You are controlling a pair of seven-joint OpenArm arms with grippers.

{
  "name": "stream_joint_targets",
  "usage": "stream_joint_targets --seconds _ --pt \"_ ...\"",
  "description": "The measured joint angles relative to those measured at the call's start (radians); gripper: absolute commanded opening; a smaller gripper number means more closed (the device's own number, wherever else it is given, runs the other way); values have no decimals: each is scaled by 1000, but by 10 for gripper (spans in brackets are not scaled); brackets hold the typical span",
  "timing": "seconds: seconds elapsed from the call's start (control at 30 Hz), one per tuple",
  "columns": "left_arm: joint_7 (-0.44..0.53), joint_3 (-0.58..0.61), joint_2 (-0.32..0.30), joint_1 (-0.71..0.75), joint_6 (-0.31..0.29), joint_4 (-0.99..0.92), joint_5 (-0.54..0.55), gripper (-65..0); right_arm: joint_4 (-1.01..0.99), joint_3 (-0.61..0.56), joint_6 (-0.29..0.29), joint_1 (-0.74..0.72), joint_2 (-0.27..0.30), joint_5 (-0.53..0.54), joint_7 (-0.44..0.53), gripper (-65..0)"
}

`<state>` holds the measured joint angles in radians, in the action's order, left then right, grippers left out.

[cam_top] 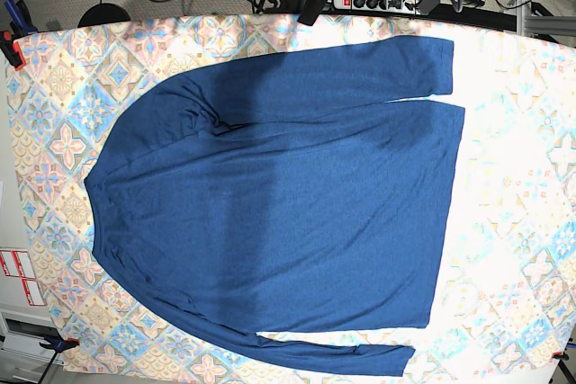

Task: Fold the T-shirt properly

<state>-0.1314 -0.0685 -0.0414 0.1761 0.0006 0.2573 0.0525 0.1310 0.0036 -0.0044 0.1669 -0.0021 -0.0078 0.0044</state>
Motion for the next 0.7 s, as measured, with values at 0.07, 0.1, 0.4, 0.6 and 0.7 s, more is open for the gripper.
stream_joint_targets --seconds 0.07,0.1,0.4,0.6,0.7 --pt "0 0 6 2 0 0 0 -650 0 1 3 0 -1 0 0 -650" --pt "1 2 7 2 0 0 0 -650 0 1 3 0 0 0 0 -650" --pt "-1 2 8 28 0 2 -9 -650 0 1 2 31 1 0 -1 -650" --pt "2 53 -3 24 0 2 -7 -650 1 1 3 28 0 0 1 -650" --pt "5 73 -4 24 0 3 -7 -650 1 1 3 21 0 0 8 -650"
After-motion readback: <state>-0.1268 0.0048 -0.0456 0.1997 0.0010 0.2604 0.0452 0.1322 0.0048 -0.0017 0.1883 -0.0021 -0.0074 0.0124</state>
